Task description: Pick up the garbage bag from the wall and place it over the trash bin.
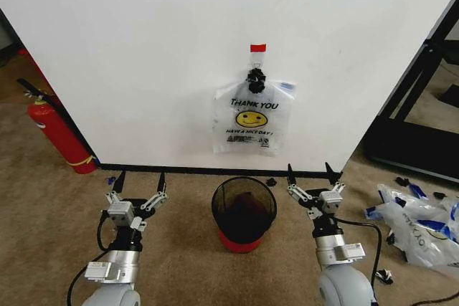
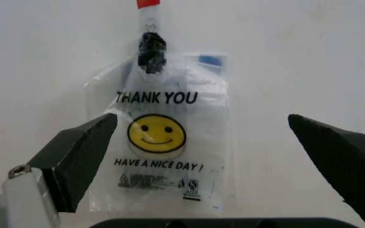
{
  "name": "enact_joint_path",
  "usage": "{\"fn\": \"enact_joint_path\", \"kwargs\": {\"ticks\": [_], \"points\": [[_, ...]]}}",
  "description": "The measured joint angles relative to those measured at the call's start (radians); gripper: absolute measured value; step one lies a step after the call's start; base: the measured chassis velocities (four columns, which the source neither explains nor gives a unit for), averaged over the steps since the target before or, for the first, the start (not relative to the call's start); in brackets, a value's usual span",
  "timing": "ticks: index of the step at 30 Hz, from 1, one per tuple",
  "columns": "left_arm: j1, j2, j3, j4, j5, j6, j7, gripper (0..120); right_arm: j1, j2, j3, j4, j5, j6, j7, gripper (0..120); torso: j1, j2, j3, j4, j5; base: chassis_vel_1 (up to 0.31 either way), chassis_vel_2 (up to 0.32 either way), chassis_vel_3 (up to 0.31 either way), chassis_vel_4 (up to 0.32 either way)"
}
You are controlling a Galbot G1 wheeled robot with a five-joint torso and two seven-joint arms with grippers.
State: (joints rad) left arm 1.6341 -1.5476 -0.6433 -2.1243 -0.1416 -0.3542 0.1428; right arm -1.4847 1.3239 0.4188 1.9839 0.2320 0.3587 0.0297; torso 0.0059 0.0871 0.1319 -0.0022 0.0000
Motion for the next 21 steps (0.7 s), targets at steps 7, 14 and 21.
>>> {"fn": "enact_joint_path", "kwargs": {"ticks": [7,14,21], "points": [[0.015,-0.021,-0.004,-0.014,0.017,-0.004,0.007,100,0.030,-0.029,0.006,-0.027,0.048,0.004,-0.008,100,0.000,0.000,0.000,0.0000,0.0001,0.000,0.000,0.000,0.000],[0.012,-0.032,0.002,-0.004,0.037,-0.011,0.008,100,0.034,-0.026,-0.003,-0.030,0.055,0.000,0.002,100,0.000,0.000,0.000,0.0000,0.0000,0.000,0.000,0.000,0.000],[0.019,-0.033,0.002,-0.004,0.047,-0.016,0.009,100,0.055,-0.039,-0.016,-0.044,0.201,-0.008,-0.030,100,0.000,0.000,0.000,-0.0002,-0.0001,0.000,0.000,0.000,0.000]]}}
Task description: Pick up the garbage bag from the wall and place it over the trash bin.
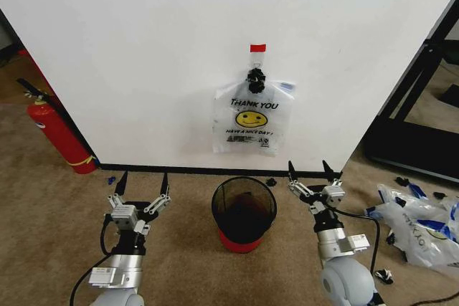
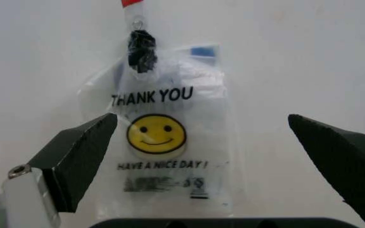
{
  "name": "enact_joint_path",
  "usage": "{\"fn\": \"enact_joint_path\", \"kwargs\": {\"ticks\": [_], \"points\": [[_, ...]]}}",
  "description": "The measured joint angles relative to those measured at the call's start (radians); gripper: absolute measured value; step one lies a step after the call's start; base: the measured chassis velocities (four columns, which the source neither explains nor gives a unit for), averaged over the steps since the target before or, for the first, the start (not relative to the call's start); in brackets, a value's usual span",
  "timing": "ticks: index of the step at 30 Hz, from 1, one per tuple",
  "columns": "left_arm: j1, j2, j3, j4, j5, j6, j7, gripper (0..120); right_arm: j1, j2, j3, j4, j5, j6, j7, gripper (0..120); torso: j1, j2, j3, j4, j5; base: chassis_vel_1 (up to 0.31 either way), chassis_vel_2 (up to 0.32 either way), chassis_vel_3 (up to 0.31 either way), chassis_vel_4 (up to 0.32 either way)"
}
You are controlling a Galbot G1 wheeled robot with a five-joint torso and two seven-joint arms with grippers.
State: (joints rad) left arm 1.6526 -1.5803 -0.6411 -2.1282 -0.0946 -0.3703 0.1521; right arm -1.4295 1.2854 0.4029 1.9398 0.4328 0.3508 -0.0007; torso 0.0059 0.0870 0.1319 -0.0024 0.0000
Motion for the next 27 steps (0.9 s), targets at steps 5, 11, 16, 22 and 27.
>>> {"fn": "enact_joint_path", "kwargs": {"ticks": [5,11,16,22,27], "points": [[0.007,0.003,-0.003,-0.001,0.009,0.000,0.000,100,0.084,-0.030,-0.049,-0.042,0.302,-0.036,-0.060,100,0.000,0.000,0.000,0.0001,0.0001,0.000,0.000,0.000,0.000],[0.011,0.013,0.000,0.003,0.026,0.002,0.003,100,0.277,-0.049,-0.129,-0.174,0.709,-0.060,-0.195,100,0.000,0.000,0.000,0.0002,0.0000,0.000,0.000,0.000,0.000],[0.024,0.008,-0.007,0.002,0.045,0.002,0.003,100,0.447,-0.019,-0.201,-0.324,0.983,-0.098,-0.345,100,0.000,0.000,0.000,0.0002,0.0000,0.000,0.000,0.000,0.000],[0.027,-0.004,-0.011,0.006,0.059,0.003,0.003,100,0.610,0.044,-0.231,-0.460,1.062,-0.148,-0.403,100,0.000,0.000,0.000,0.0005,-0.0002,0.000,0.000,0.000,0.000],[0.015,-0.002,-0.007,0.028,0.064,0.002,0.003,100,0.694,0.093,-0.206,-0.537,1.101,-0.187,-0.406,100,0.000,0.000,0.000,-0.0001,-0.0004,0.000,0.000,0.000,0.000]]}}
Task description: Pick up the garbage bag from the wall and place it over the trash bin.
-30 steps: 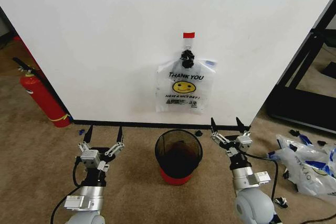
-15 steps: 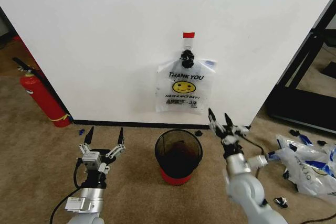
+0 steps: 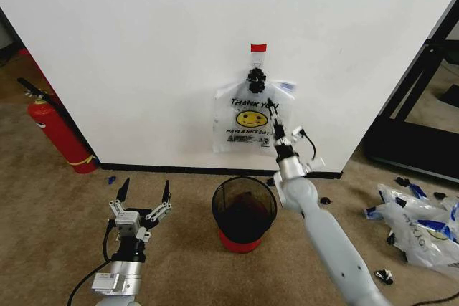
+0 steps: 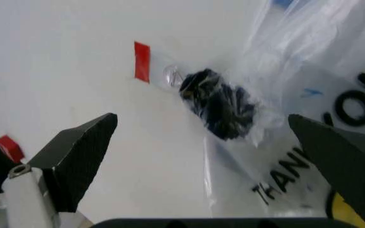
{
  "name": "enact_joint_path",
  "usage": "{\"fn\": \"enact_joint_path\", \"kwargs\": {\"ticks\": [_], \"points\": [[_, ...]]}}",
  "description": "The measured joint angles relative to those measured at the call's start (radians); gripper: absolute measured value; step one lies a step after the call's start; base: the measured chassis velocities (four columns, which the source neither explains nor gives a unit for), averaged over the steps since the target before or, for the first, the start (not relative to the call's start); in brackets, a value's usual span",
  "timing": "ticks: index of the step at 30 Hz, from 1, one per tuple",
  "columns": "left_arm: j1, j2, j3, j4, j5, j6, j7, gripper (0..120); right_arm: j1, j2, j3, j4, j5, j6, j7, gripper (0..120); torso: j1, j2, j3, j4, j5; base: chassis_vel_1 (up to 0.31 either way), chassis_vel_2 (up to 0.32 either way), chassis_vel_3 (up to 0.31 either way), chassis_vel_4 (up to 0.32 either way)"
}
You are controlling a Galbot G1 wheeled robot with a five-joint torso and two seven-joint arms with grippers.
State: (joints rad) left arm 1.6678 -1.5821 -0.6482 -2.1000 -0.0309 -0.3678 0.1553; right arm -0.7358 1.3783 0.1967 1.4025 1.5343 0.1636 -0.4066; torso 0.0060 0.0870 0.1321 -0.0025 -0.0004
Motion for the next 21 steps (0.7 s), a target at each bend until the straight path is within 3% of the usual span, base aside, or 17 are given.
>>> {"fn": "enact_joint_path", "kwargs": {"ticks": [5,21], "points": [[-0.015,-0.010,0.005,0.024,0.009,-0.003,0.001,100,0.082,0.063,0.016,-0.136,0.013,-0.060,-0.064,100,0.000,0.000,0.000,0.0004,0.0002,0.000,0.000,0.000,0.000],[-0.037,-0.007,0.011,0.051,0.009,-0.007,0.001,100,0.170,0.129,0.040,-0.303,-0.030,-0.069,-0.130,100,0.000,0.000,0.000,0.0003,0.0003,0.000,0.000,0.000,0.000]]}}
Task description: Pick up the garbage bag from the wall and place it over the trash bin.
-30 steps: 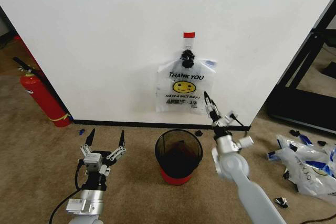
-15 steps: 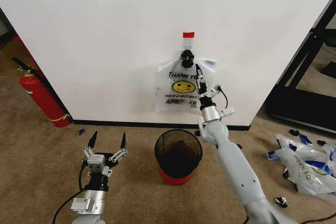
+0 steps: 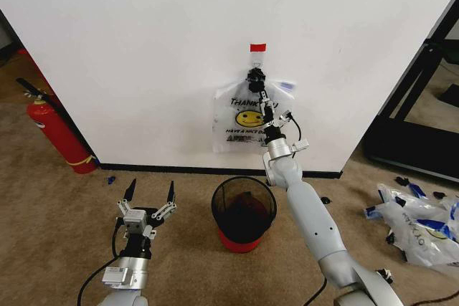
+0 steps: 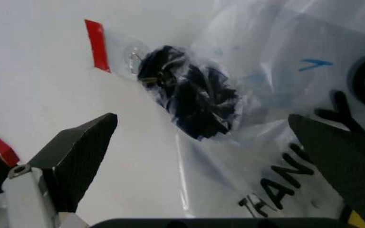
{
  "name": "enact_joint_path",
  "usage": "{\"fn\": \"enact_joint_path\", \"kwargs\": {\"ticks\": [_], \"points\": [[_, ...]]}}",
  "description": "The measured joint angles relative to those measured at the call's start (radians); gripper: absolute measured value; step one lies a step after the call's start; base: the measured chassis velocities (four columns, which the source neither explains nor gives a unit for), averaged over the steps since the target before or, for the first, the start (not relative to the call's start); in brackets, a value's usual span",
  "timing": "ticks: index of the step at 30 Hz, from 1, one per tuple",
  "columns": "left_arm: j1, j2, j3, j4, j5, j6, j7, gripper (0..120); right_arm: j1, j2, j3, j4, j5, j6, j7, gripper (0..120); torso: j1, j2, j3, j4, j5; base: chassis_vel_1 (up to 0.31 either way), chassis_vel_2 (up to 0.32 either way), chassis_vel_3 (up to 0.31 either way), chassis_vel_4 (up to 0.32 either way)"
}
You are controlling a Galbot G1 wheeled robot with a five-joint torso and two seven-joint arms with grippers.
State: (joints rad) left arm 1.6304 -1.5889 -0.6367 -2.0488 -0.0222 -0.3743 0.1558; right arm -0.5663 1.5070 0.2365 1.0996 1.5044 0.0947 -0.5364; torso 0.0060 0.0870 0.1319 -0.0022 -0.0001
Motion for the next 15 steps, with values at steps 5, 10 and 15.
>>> {"fn": "enact_joint_path", "kwargs": {"ticks": [5,10,15], "points": [[0.001,-0.001,0.000,0.001,-0.001,-0.005,0.000,100,0.012,0.025,0.009,-0.024,-0.002,0.000,-0.019,96,0.000,0.000,0.000,0.0000,-0.0001,0.000,0.000,0.000,0.000],[0.000,0.000,0.000,0.004,-0.001,-0.007,-0.001,100,0.016,0.030,0.009,-0.018,-0.008,-0.001,-0.026,79,0.000,0.000,0.000,-0.0002,0.0000,0.000,0.000,0.000,0.000],[-0.001,0.000,0.002,0.007,-0.001,-0.008,-0.001,100,0.021,0.034,0.009,-0.012,-0.015,0.000,-0.028,64,0.000,0.000,0.000,0.0000,0.0000,0.000,0.000,0.000,0.000]]}}
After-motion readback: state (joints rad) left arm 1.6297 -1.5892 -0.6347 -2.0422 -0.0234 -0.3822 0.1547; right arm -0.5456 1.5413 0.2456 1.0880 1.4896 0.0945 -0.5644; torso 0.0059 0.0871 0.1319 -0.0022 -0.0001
